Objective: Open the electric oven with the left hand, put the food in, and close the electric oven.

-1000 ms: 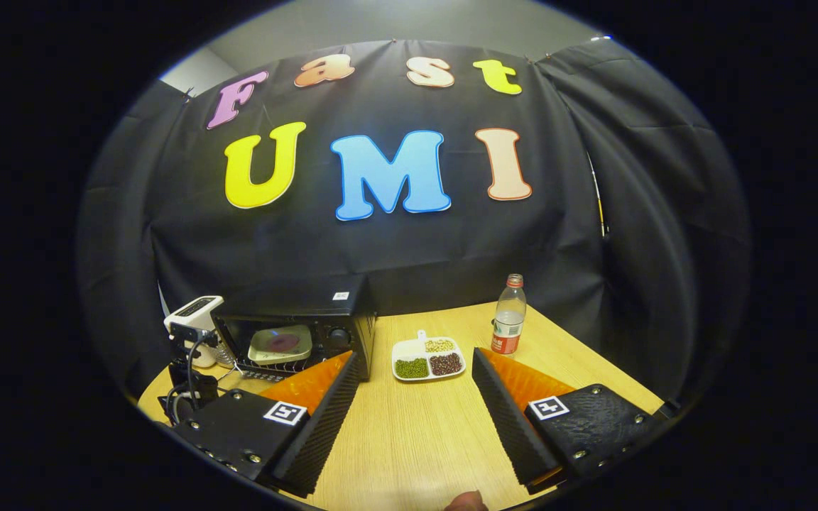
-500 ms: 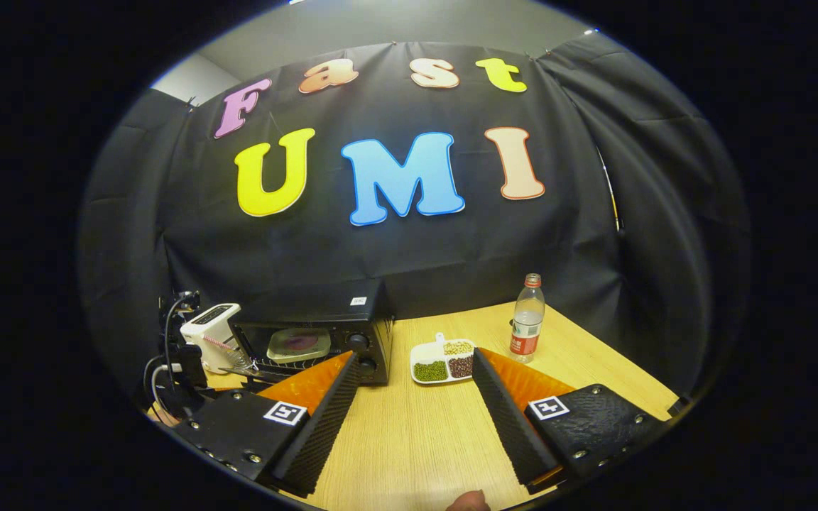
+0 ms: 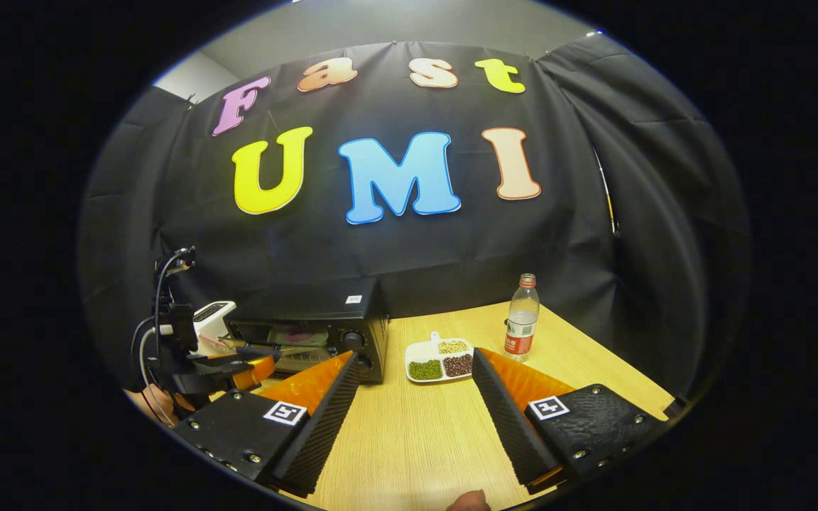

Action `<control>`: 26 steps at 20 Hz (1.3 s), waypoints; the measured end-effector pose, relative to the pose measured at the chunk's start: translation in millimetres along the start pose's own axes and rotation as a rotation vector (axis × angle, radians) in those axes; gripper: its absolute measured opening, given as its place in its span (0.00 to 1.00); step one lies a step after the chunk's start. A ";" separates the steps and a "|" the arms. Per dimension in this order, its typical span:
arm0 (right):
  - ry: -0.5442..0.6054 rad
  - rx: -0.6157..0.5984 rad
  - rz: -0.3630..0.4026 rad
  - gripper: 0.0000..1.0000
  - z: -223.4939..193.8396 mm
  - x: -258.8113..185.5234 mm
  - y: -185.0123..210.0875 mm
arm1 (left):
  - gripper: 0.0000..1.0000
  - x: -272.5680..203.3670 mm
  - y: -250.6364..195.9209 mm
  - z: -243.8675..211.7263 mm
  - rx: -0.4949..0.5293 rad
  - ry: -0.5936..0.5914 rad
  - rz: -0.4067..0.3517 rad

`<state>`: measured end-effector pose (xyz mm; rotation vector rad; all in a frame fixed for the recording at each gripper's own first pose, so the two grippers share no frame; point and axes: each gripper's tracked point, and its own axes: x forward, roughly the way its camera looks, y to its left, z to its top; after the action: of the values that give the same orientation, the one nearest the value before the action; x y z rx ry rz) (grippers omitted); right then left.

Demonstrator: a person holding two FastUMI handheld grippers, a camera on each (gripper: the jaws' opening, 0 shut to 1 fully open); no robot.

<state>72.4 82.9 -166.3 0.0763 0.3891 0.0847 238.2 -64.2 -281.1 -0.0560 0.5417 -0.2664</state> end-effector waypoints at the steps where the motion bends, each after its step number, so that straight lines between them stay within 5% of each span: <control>1: -0.002 0.000 0.000 0.98 0.4 0.4 -0.1 | 0.98 0.1 0.4 11.6 0.007 -0.019 -0.003; 9: -0.070 -0.008 0.040 0.98 22.0 -12.0 -2.4 | 0.93 -80.8 -40.7 81.1 0.021 -0.205 -0.043; 11: -0.076 -0.033 0.014 0.98 29.1 -29.4 -26.0 | 1.00 -112.0 -52.1 86.3 -0.002 -0.232 -0.030; 17: -0.185 -0.139 0.057 0.98 50.8 -64.2 -55.7 | 0.97 -209.3 -73.1 90.7 -0.012 -0.317 0.079; 26: -0.206 -0.097 0.165 0.98 54.2 -99.9 -46.9 | 0.97 -324.4 -67.3 77.6 0.005 -0.379 0.197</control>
<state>4.2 23.4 -83.1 0.0207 0.1721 0.2562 -4.7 -44.4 -43.7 -0.0468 0.1670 -0.0609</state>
